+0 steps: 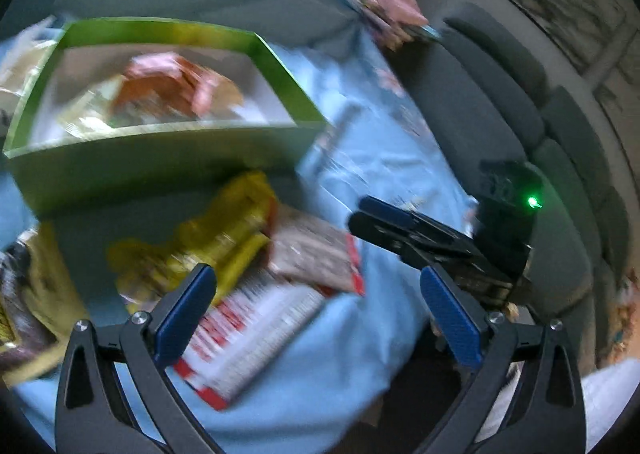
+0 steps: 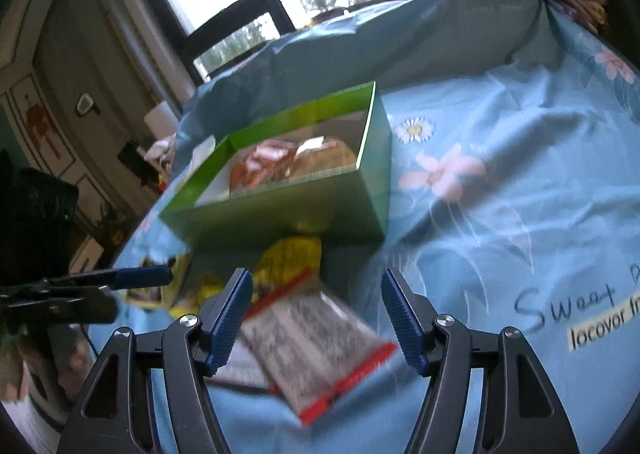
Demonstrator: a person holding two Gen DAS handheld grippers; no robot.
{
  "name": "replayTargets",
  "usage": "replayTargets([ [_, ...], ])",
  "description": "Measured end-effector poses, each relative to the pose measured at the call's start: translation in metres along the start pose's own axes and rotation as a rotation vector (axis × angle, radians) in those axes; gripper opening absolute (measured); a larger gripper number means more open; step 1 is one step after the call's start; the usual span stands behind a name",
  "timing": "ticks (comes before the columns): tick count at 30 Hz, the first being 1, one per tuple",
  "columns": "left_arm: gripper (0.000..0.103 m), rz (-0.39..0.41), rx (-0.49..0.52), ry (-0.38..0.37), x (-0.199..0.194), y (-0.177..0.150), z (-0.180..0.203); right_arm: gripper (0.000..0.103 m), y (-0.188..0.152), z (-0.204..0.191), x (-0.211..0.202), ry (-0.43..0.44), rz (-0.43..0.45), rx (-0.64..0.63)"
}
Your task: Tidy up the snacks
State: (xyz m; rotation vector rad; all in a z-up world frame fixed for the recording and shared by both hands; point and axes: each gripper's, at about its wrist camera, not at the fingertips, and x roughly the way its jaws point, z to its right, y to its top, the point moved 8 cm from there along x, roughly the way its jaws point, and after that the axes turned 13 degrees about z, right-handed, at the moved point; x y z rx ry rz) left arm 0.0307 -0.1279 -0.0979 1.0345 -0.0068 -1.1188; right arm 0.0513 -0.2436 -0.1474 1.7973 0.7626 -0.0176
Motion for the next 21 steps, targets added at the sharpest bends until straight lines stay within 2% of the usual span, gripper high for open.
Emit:
replayTargets([
  [4, 0.102, -0.044, 0.034, -0.047, 0.008, -0.016, 0.017, 0.067, -0.010, -0.001, -0.014, 0.016, -0.015, -0.049],
  [6, 0.102, -0.061, 0.037, -0.042, 0.015, -0.020, 0.019, 0.067, -0.014, 0.001, -0.018, 0.026, -0.022, -0.051],
  [10, 0.101, -0.091, -0.020, -0.050, 0.027, -0.025, 0.011, 0.067, -0.024, 0.006, -0.020, 0.021, -0.057, -0.074],
  [21, 0.101, -0.088, -0.120, -0.053, 0.050, -0.012, -0.002, 0.067, -0.041, 0.000, -0.020, 0.065, -0.117, -0.115],
])
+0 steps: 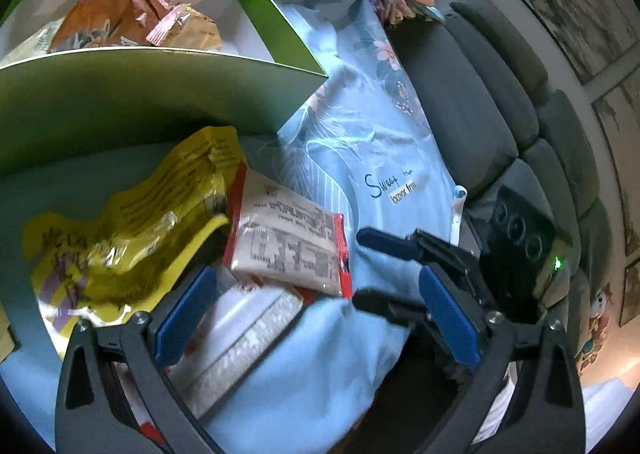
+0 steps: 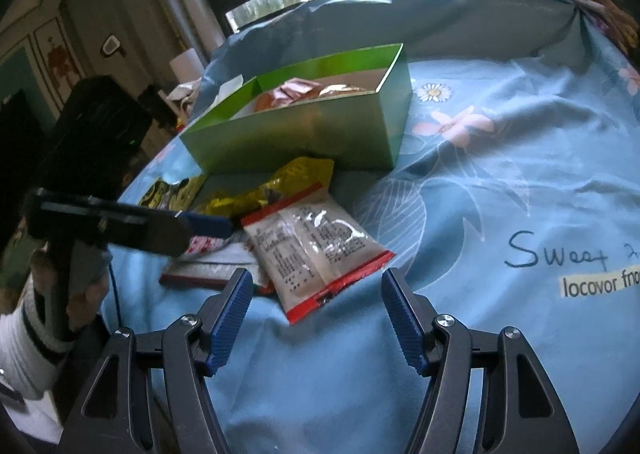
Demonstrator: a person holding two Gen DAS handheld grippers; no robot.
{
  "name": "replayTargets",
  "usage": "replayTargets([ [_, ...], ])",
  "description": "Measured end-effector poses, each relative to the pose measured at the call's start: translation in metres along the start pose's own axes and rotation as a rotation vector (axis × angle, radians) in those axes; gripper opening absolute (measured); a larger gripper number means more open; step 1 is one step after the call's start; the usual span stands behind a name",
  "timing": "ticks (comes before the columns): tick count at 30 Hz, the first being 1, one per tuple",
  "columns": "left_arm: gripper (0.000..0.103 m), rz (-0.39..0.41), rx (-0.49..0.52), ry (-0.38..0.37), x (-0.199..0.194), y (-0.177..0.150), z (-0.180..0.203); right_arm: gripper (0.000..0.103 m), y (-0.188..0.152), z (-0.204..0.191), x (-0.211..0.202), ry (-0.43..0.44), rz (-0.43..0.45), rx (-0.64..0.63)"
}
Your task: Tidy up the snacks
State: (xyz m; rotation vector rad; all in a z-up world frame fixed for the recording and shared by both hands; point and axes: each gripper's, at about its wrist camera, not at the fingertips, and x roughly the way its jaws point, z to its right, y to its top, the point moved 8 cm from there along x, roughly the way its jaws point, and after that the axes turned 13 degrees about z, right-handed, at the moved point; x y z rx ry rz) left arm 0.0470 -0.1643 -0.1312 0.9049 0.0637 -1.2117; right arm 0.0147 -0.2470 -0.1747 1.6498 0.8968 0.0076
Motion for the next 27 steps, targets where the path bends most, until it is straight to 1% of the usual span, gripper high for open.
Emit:
replayTargets([
  [2, 0.101, 0.003, -0.004, -0.006, 0.004, 0.003, 0.002, 0.067, -0.002, 0.000, 0.003, 0.006, -0.013, 0.004],
  [5, 0.092, 0.004, -0.025, -0.014, 0.008, 0.006, 0.001, 0.067, -0.005, 0.002, 0.007, 0.011, -0.026, 0.015],
  [6, 0.086, 0.005, -0.030, -0.012, 0.008, 0.006, 0.000, 0.067, -0.005, 0.002, 0.008, 0.018, -0.025, 0.025],
  [7, 0.082, 0.003, -0.037, -0.006, 0.009, 0.007, -0.002, 0.067, -0.004, 0.004, 0.009, 0.032, -0.023, 0.047],
  [9, 0.066, 0.000, -0.043, 0.005, 0.008, 0.006, -0.004, 0.067, -0.002, 0.006, 0.010, 0.052, -0.018, 0.086],
  [11, 0.057, -0.006, -0.047, 0.007, 0.007, 0.005, -0.005, 0.067, -0.001, 0.008, 0.011, 0.076, -0.008, 0.132],
  [16, 0.057, -0.015, -0.039, 0.002, 0.006, 0.004, -0.003, 0.067, 0.003, 0.015, 0.008, 0.137, 0.012, 0.231],
  [20, 0.057, -0.010, -0.114, -0.024, 0.006, 0.007, -0.011, 0.067, 0.007, 0.024, 0.006, 0.189, 0.033, 0.354],
  [21, 0.057, -0.014, -0.129, -0.030, 0.006, 0.007, -0.012, 0.067, 0.009, 0.028, 0.005, 0.208, 0.046, 0.403],
  [24, 0.057, -0.016, -0.131, -0.041, 0.005, 0.007, -0.009, 0.067, 0.013, 0.035, 0.002, 0.252, 0.073, 0.498],
  [26, 0.057, -0.021, -0.126, -0.041, 0.007, 0.007, -0.007, 0.067, 0.013, 0.037, 0.002, 0.253, 0.084, 0.528],
  [27, 0.057, -0.023, -0.123, -0.036, 0.009, 0.007, -0.006, 0.067, 0.013, 0.037, 0.004, 0.233, 0.081, 0.523],
])
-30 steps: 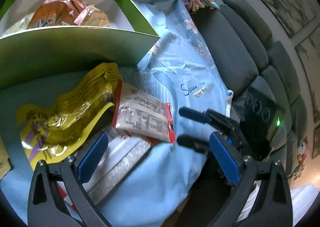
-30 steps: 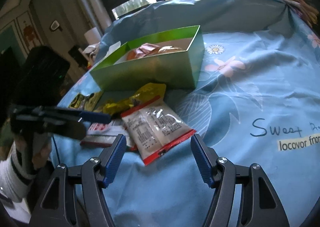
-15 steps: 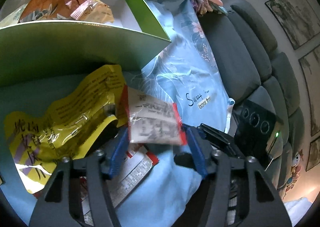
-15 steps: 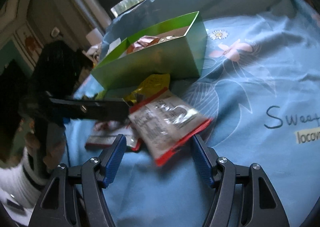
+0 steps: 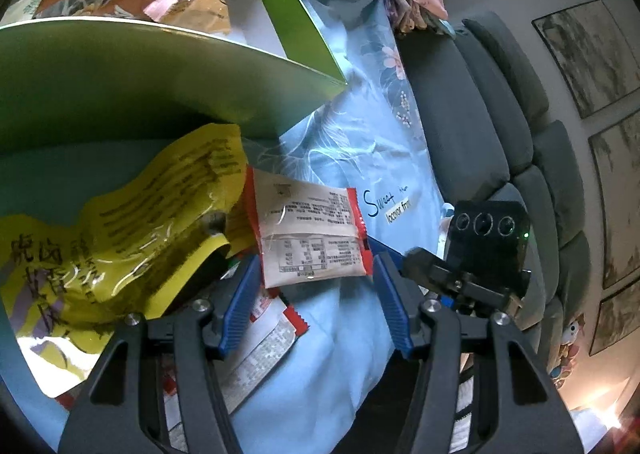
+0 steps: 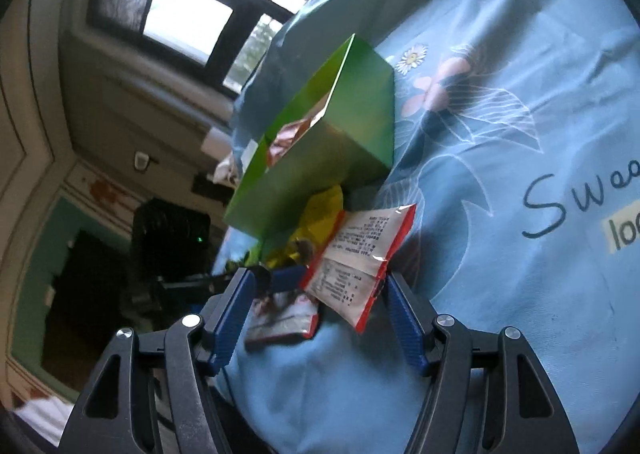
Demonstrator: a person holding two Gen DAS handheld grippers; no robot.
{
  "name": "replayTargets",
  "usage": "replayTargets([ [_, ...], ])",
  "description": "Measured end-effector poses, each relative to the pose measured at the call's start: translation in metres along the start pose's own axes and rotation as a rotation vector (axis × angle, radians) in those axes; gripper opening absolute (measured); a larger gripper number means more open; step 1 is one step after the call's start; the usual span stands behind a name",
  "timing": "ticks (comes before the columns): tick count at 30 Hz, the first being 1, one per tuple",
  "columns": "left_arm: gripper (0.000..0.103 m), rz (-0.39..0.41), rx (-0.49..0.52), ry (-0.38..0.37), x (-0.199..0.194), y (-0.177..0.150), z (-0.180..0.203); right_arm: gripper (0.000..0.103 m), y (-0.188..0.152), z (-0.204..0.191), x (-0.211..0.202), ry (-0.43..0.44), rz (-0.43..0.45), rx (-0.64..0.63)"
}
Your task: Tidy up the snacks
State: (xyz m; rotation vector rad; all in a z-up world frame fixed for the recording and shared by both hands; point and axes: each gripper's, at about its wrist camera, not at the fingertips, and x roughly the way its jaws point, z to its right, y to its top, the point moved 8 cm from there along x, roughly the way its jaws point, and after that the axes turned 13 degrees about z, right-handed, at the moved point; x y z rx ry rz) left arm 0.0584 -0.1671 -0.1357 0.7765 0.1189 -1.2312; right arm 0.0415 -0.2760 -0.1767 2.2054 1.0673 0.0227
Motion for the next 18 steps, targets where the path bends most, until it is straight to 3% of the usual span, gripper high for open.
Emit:
replayTargets([
  [2, 0.049, -0.001, 0.003, 0.016, 0.003, 0.000, -0.001, 0.060, -0.002, 0.001, 0.003, -0.052, 0.003, -0.030],
  [4, 0.047, 0.000, -0.006, 0.020, 0.005, 0.001, -0.004, 0.047, -0.003, 0.007, 0.007, -0.119, 0.001, -0.042],
  [6, 0.040, 0.000, -0.019, 0.013, 0.005, 0.001, -0.006, 0.025, -0.003, 0.016, 0.008, -0.159, 0.005, -0.020],
  [7, 0.038, 0.000, -0.021, 0.014, 0.006, 0.001, -0.006, 0.022, -0.002, 0.021, 0.008, -0.169, 0.008, -0.003],
  [13, 0.028, 0.010, -0.016, 0.057, 0.008, 0.001, -0.014, 0.021, -0.001, 0.021, 0.009, -0.201, 0.001, -0.047],
  [18, 0.027, 0.030, -0.063, 0.055, 0.004, 0.006, -0.022, 0.015, 0.000, 0.024, -0.001, -0.086, 0.019, 0.062],
])
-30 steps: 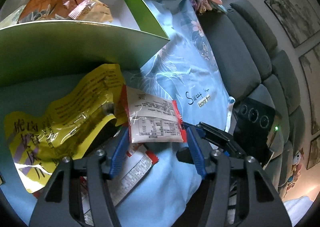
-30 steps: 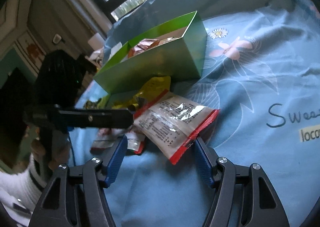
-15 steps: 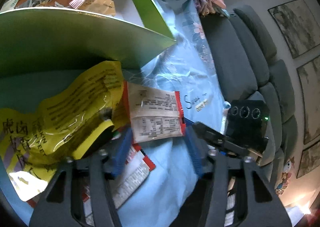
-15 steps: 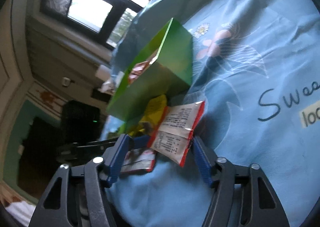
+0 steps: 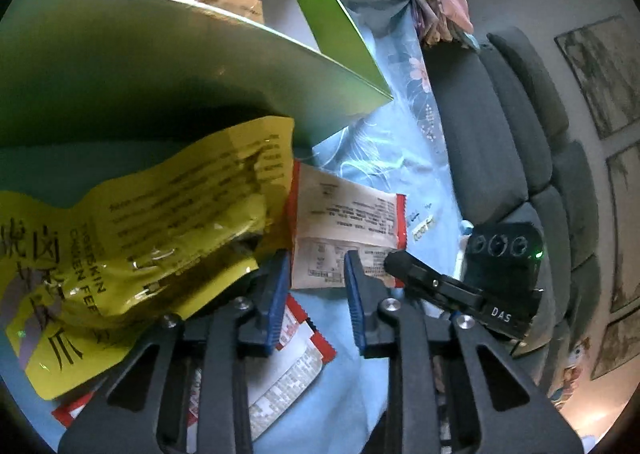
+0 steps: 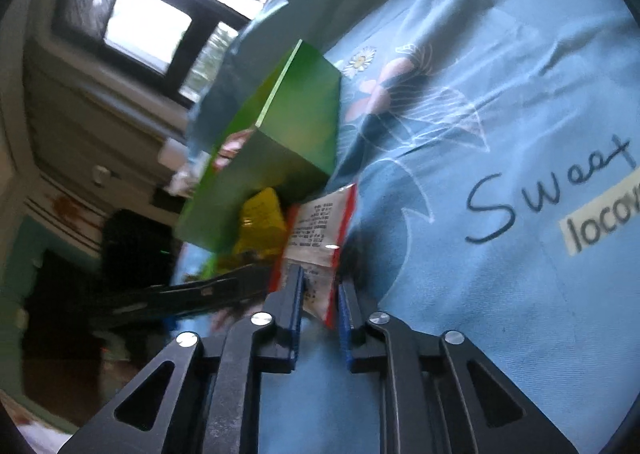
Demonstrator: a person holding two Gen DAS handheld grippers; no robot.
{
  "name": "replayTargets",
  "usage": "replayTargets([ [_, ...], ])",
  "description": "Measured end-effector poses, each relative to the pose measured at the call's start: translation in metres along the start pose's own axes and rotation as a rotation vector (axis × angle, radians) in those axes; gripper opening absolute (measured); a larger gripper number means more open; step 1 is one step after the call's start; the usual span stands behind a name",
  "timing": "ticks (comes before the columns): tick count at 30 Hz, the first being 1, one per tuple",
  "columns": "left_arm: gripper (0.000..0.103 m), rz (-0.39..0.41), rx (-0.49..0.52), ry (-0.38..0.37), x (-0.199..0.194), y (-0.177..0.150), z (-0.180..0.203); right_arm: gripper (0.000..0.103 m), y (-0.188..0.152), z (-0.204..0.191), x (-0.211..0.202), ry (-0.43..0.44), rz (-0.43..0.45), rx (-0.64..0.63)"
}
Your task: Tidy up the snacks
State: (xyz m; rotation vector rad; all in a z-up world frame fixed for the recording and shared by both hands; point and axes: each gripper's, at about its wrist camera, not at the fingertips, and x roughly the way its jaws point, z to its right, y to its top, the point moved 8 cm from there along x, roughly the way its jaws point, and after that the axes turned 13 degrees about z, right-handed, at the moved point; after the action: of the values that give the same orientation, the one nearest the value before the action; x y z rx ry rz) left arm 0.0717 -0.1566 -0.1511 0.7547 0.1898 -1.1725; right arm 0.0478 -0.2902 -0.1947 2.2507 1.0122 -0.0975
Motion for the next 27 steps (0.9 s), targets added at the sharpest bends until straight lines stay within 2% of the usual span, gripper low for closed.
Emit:
replayTargets([
  [5, 0.032, 0.004, -0.010, -0.019, -0.005, 0.001, 0.000, 0.013, 0.000, -0.005, -0.009, 0.100, 0.002, 0.063],
  [9, 0.057, 0.018, -0.039, -0.067, -0.012, 0.002, 0.005, 0.012, -0.003, -0.005, -0.015, 0.150, -0.009, 0.104],
  [11, 0.061, 0.012, -0.041, -0.072, -0.012, 0.002, 0.007, 0.012, -0.003, -0.003, -0.019, 0.177, -0.013, 0.143],
  [14, 0.061, -0.004, -0.007, -0.059, -0.008, -0.001, 0.014, 0.012, -0.004, 0.000, -0.026, 0.220, -0.012, 0.186],
  [17, 0.060, -0.062, 0.017, -0.095, 0.003, -0.009, 0.028, 0.012, -0.006, 0.000, -0.024, 0.245, -0.028, 0.230],
  [19, 0.059, -0.093, 0.043, -0.062, 0.013, -0.016, 0.031, 0.012, -0.011, 0.009, -0.019, 0.190, -0.046, 0.234],
  [21, 0.057, -0.087, 0.046, -0.062, 0.013, -0.016, 0.033, 0.012, -0.010, 0.009, -0.019, 0.187, -0.037, 0.246],
  [22, 0.054, -0.087, 0.036, -0.058, 0.013, -0.016, 0.031, 0.012, -0.009, 0.009, -0.020, 0.156, -0.027, 0.212],
  [24, 0.040, -0.091, 0.030, -0.035, 0.014, -0.016, 0.025, 0.012, -0.011, 0.007, -0.017, 0.123, -0.032, 0.179],
  [27, 0.033, -0.103, 0.044, -0.029, 0.015, -0.018, 0.025, 0.012, -0.012, 0.003, -0.012, 0.026, -0.040, 0.069],
])
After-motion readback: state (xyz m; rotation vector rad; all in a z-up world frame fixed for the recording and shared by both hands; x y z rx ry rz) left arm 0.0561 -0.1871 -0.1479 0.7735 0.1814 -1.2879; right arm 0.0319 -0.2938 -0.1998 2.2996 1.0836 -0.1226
